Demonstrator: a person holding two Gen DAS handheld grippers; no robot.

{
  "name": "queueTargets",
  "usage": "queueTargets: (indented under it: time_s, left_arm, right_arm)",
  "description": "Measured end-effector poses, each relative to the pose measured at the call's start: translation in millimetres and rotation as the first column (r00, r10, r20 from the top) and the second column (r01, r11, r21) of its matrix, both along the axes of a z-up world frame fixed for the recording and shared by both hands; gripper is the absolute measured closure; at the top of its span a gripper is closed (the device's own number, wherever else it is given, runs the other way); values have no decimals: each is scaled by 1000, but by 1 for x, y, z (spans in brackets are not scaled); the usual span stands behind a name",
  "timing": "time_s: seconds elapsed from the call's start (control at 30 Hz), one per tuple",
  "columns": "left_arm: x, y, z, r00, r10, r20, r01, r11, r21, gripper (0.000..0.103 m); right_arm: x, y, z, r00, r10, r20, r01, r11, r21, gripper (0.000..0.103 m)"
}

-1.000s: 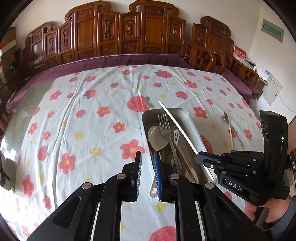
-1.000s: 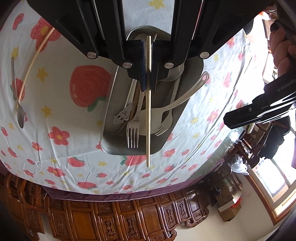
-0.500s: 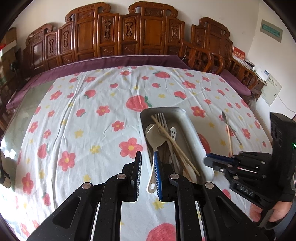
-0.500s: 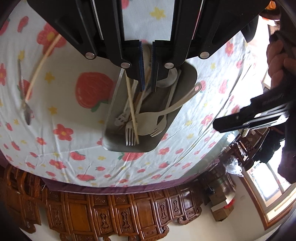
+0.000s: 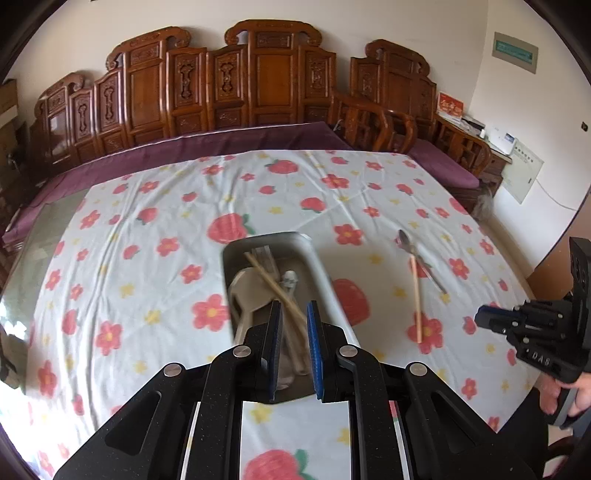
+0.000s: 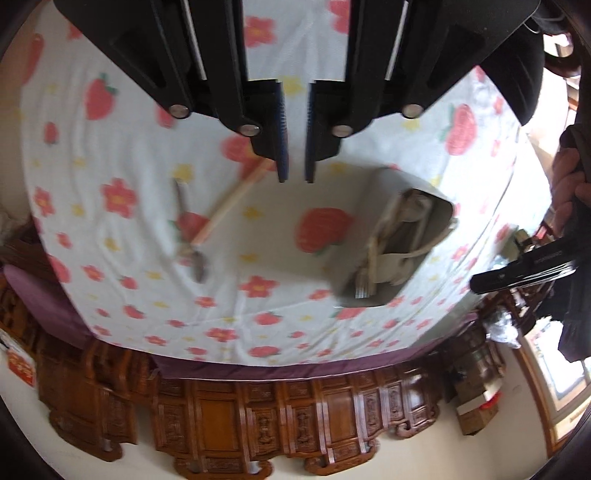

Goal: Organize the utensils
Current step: 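Move the right gripper to the metal spoon and grasp its handle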

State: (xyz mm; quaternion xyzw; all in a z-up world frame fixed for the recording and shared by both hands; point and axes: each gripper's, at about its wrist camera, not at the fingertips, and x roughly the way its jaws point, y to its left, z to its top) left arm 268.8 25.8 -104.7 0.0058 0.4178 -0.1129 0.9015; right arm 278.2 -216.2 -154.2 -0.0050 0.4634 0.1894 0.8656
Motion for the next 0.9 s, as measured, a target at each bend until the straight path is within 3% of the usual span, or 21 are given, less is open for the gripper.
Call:
queueTargets:
  time_s: [0.3, 0.57, 0.63, 0.9]
  left_arm:
    - [5, -42, -12, 999, -45, -15, 45, 999, -5, 79]
    - [17, -71, -23, 997, -73, -23, 73, 997, -6, 55]
    - [22, -77, -24, 997, -81, -20, 81, 997, -11, 45]
    - [39, -95, -28, 995, -100, -12, 100, 995, -7, 32]
  right_arm:
    - [22, -52, -16, 996, -86, -24, 85, 996, -34, 83]
    - [61, -54, -38, 997, -54, -49, 50, 995, -83, 83]
    - [75, -55, -46, 997, -47, -63, 41, 994, -102, 83]
    - [115, -55, -73, 994, -29, -107, 13, 988, -152, 83]
